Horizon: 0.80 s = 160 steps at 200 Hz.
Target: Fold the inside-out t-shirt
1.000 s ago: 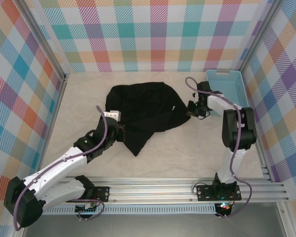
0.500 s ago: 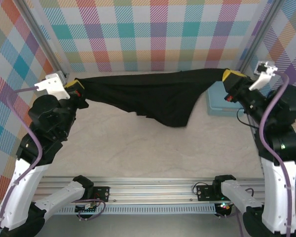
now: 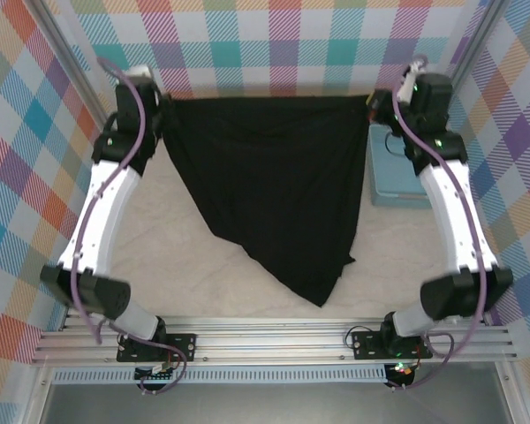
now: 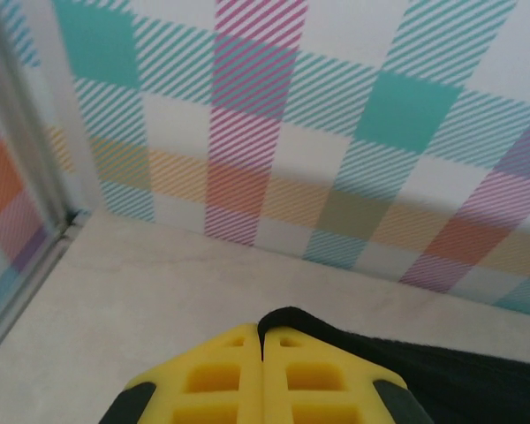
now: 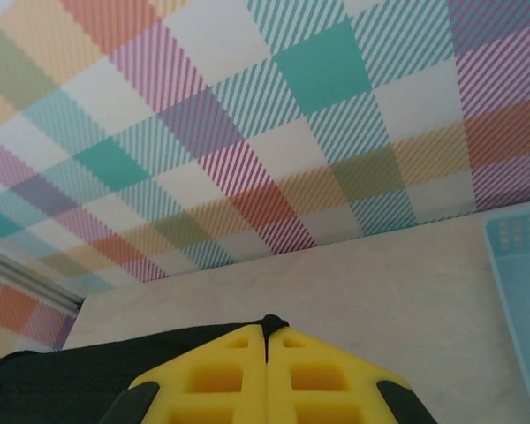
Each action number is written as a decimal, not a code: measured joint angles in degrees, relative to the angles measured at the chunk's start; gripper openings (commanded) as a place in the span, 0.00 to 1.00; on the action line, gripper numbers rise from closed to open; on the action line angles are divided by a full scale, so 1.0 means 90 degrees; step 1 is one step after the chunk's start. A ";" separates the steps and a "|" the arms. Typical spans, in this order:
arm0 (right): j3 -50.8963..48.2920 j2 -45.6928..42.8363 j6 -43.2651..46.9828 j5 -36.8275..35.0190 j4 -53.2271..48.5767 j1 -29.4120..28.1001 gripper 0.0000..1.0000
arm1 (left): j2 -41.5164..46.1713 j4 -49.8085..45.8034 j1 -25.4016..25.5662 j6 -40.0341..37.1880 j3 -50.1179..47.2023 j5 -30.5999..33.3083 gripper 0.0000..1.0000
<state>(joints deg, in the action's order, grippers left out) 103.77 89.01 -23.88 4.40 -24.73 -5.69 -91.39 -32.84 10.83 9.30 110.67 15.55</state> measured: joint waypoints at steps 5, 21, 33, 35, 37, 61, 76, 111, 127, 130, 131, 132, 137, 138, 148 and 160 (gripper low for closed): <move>0.0265 0.0192 -0.0034 0.0022 0.0046 -0.0002 0.00 | -0.0185 0.0000 -0.0022 -0.0017 0.0376 -0.0126 0.00; 0.1226 0.0573 -0.0141 0.0114 0.0051 0.0000 0.00 | -0.0542 -0.0019 -0.0029 -0.0078 0.1617 -0.0517 0.00; 0.2062 0.0685 -0.0165 0.0248 0.0075 -0.0002 0.00 | -0.0529 0.0015 -0.0029 -0.0141 0.2334 -0.0765 0.00; 0.2210 0.0695 -0.0168 0.0265 0.0070 -0.0002 0.00 | -0.0508 0.0029 -0.0029 -0.0143 0.2446 -0.0804 0.00; 0.2346 0.0695 -0.0172 0.0306 0.0078 -0.0002 0.00 | -0.0481 0.0058 -0.0029 -0.0146 0.2543 -0.0850 0.00; 0.3572 0.0510 -0.0255 0.0661 0.0209 -0.0017 0.00 | 0.0143 0.0359 -0.0046 -0.0192 0.3036 -0.1302 0.00; 0.3616 0.0092 -0.0255 0.0845 0.0231 -0.0039 0.00 | 0.0680 0.0435 -0.0051 -0.0209 0.2956 -0.1605 0.00; 0.1348 -0.1472 -0.0177 0.0835 0.0272 -0.0044 0.01 | 0.2494 0.1103 -0.0053 0.0090 0.0447 -0.2654 0.00; -0.0413 -0.2288 -0.0131 0.0653 0.0209 -0.0044 0.04 | 0.3371 0.1600 -0.0027 0.0437 -0.1569 -0.3186 0.00; -0.0731 -0.2412 -0.0131 0.0614 0.0153 -0.0044 0.05 | 0.3521 0.1673 -0.0012 0.0495 -0.1931 -0.3254 0.00; -0.0889 -0.2470 -0.0131 0.0595 0.0119 -0.0044 0.05 | 0.3558 0.1681 -0.0007 0.0520 -0.2045 -0.3281 0.00; -0.0969 -0.2499 -0.0136 0.0588 0.0121 -0.0044 0.06 | 0.3619 0.1717 0.0007 0.0556 -0.2268 -0.3322 0.00; -0.1545 -0.2684 -0.0134 0.0515 0.0015 -0.0044 0.07 | 0.3832 0.1814 0.0046 0.0644 -0.2951 -0.3436 0.00; -0.1634 -0.2705 -0.0138 0.0503 -0.0010 -0.0044 0.07 | 0.3854 0.1824 0.0056 0.0665 -0.3053 -0.3453 0.00; -0.2815 -0.2968 -0.0158 0.0338 -0.0168 -0.0044 0.08 | 0.4061 0.1860 0.0165 0.0799 -0.4301 -0.3614 0.02; -0.4087 -0.3075 -0.0223 0.0102 -0.0406 -0.0041 0.12 | 0.4068 0.1834 0.0376 0.0962 -0.5578 -0.3725 0.05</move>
<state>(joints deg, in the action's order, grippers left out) 66.98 61.34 -25.89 5.32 -28.38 -6.07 -54.78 -16.34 14.22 17.96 60.47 -17.98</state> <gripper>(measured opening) 0.087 0.049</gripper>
